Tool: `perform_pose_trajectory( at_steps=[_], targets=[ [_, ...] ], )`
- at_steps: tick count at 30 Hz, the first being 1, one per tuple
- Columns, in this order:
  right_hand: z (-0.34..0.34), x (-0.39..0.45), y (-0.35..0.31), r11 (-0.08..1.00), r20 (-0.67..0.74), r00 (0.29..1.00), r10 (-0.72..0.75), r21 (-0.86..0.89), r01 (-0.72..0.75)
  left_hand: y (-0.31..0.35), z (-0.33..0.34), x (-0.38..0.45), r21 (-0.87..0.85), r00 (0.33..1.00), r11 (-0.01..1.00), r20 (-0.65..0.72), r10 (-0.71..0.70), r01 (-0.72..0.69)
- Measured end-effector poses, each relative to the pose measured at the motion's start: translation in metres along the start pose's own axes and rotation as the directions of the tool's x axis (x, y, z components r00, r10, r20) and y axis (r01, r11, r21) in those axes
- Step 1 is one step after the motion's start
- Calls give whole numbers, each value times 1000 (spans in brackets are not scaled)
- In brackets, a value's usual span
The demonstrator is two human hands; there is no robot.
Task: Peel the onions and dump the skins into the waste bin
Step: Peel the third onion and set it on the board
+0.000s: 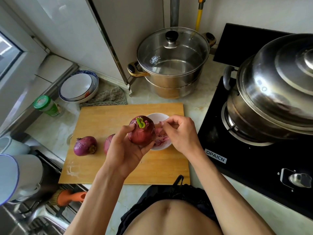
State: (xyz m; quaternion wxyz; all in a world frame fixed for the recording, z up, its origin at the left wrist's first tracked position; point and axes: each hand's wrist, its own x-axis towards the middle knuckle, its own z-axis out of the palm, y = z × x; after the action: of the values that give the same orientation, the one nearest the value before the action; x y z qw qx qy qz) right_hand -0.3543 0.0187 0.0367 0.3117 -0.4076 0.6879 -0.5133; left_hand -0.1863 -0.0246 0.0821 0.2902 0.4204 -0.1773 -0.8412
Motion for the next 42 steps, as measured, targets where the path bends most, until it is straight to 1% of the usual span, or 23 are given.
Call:
perform_pose_trajectory(
  at_steps=[6, 8, 11, 13, 15, 18, 21, 23, 25, 27, 29, 35, 39, 42],
  targets=[
    [-7, 3, 5, 995, -46, 999, -8, -104, 3, 0, -4, 1, -35, 999, 999, -30, -37, 36],
    [-12, 5, 4, 989, -68, 998, -15, -146, 5, 2, -8, 2, -62, 999, 997, -10, -34, 34],
    [-13, 5, 0, 963, -4, 998, -62, -261, 59, 5, -15, 3, -78, 999, 996, 10, -32, 32],
    [-6, 5, 0, 930, 47, 994, -94, -352, 104, 6, -17, 5, -77, 999, 996, 11, -39, 40],
    [-3, 5, 1, 894, 67, 991, -112, -428, 130, 5, -17, 5, -70, 999, 996, 7, -54, 54],
    [-3, 6, 1, 870, 102, 988, -117, -468, 152, 3, -16, 2, -65, 997, 994, -11, -83, 82],
    [-3, 6, 4, 872, 122, 985, -119, -461, 162, 1, -14, 1, -50, 994, 994, -55, -98, 96],
    [-3, 4, 2, 889, 123, 982, -146, -418, 185, 2, -11, 0, -33, 992, 994, -71, -106, 104],
    [-4, 1, -8, 939, 142, 973, -180, -271, 213, 4, -9, -1, -6, 992, 995, -81, -102, 102],
    [-4, -4, -21, 963, 180, 959, -218, -119, 241, 4, -9, -1, 26, 993, 996, -78, -86, 88],
    [-5, -7, -31, 969, 222, 950, -222, -56, 239, 4, -11, -2, 44, 996, 997, -61, -62, 65],
    [-12, -7, -42, 979, 230, 953, -195, -9, 203, 8, -4, -6, 172, 999, 985, -38, 38, -31],
    [-10, -5, -44, 984, 225, 959, -170, -19, 179, 14, 2, -10, 278, 994, 958, -60, 91, -71],
    [-4, -5, -43, 983, 226, 960, -164, -45, 179, 16, 4, -11, 357, 984, 930, -110, 140, -92]
  ],
)
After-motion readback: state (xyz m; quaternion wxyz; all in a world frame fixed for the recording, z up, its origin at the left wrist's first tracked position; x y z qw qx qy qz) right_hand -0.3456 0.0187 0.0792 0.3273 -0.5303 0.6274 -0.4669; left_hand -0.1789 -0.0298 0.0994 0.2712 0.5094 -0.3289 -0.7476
